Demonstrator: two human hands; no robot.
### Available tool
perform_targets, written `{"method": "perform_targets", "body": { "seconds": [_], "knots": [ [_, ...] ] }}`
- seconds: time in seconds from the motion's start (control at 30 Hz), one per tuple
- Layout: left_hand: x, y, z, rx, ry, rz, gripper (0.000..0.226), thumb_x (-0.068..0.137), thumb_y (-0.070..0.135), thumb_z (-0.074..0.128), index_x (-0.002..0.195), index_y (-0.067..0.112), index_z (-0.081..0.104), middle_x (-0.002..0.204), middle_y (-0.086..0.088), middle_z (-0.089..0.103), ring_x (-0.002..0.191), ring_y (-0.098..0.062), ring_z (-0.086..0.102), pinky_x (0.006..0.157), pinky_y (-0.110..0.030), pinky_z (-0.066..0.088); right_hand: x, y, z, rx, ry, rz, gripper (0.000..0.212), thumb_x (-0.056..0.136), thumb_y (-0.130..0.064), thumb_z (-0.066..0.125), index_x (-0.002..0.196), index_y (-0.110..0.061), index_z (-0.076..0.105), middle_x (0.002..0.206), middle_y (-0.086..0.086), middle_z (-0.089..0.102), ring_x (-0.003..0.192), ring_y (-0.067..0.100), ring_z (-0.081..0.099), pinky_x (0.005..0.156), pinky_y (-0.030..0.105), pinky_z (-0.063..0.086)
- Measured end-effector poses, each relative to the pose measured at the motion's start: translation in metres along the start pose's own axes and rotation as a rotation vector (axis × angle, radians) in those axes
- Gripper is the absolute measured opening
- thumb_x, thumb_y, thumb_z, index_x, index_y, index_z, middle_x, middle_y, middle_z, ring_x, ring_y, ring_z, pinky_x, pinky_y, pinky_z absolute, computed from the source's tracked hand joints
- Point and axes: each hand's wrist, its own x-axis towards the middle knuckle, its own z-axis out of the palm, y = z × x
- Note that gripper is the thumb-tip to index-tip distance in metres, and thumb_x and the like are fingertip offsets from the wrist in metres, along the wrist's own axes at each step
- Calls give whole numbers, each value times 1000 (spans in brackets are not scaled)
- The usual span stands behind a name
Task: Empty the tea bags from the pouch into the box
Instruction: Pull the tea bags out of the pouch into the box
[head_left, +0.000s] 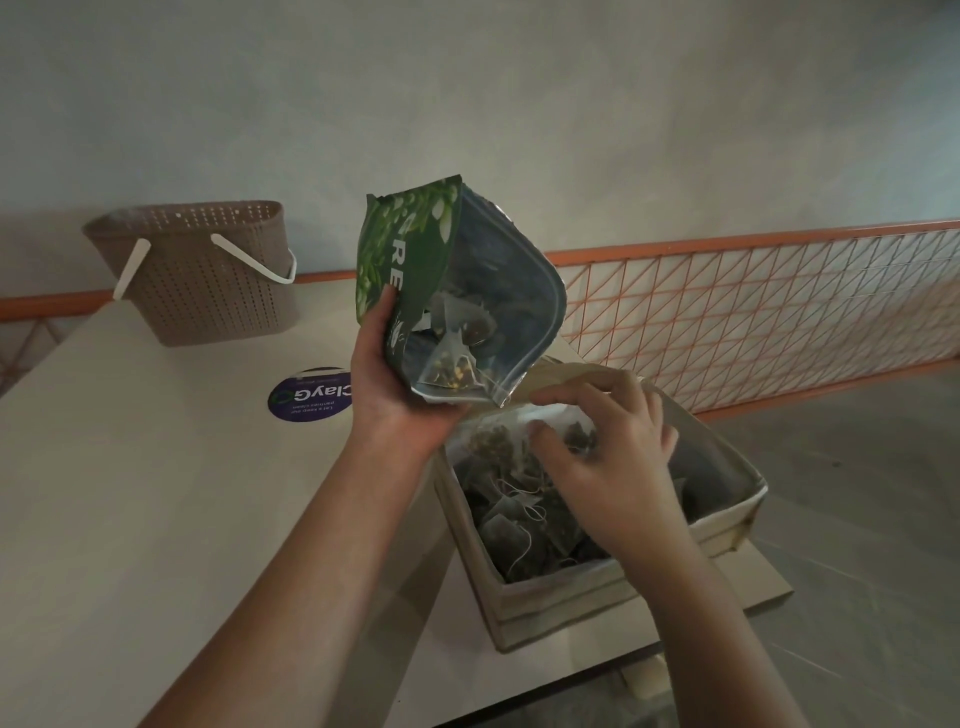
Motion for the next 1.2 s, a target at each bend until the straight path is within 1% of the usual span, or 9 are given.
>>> {"method": "perform_targets", "body": {
  "seconds": [0.1,0.23,0.4,0.53,0.67,0.9,1.03,1.13,1.2],
  "knots": [
    [1,-1,0,8,-7,7,62,91,49,57,146,20,55,149,-11,55,139,-36,49,116,-55,34,1,-6,10,-54,-16,-62,31,85,-56,59,108,-38,66,121,-20,49,118,5,29,88,25,11],
    [2,-2,1,-11,3,4,58,94,50,56,144,20,57,147,-11,57,137,-36,51,116,-55,35,1,-10,19,-111,-76,-83,34,80,-62,62,103,-39,70,119,-20,53,119,10,34,101,37,14],
    [6,2,-5,-25,-17,-19,63,90,50,60,146,21,54,151,-10,52,141,-35,47,116,-55,35,0,-6,16,-123,-223,-14,51,85,-27,62,131,-37,43,133,-11,38,132,14,29,114,44,8],
    [9,6,-13,-28,-41,-22,64,91,49,61,147,21,53,154,-10,50,142,-35,45,118,-54,32,1,1,6,-130,-213,-10,48,84,-10,61,119,-40,49,129,-17,48,129,10,37,115,44,10],
    [9,7,-15,-28,-43,-19,63,91,51,60,146,21,54,152,-9,52,141,-35,47,119,-52,32,2,5,-2,-165,-96,-40,13,86,-30,68,88,-36,56,95,-18,63,102,9,53,103,36,19],
    [7,5,-9,-32,-17,22,60,94,50,56,146,21,55,152,-9,52,141,-34,47,119,-52,32,5,-7,-7,-106,-127,-8,43,70,-69,61,83,-33,42,112,-12,40,112,9,33,95,29,14],
    [3,2,-5,13,42,63,60,94,52,54,145,20,56,146,-7,58,133,-30,56,108,-46,47,15,-29,0,-37,143,-145,29,79,-52,63,95,-29,57,101,-10,49,101,15,45,88,30,25],
    [0,0,-1,48,59,62,55,98,52,49,137,13,57,128,-7,67,110,-24,66,84,-33,59,27,-42,11,-150,180,-239,30,86,-44,64,110,-27,68,99,-5,56,99,21,50,85,36,32],
    [0,-1,-2,54,50,88,47,100,49,46,128,14,62,114,-6,69,97,-22,70,79,-29,60,33,-48,21,-262,161,-261,33,88,-50,58,106,-27,72,98,-1,55,96,24,48,82,39,32]
  ]
}}
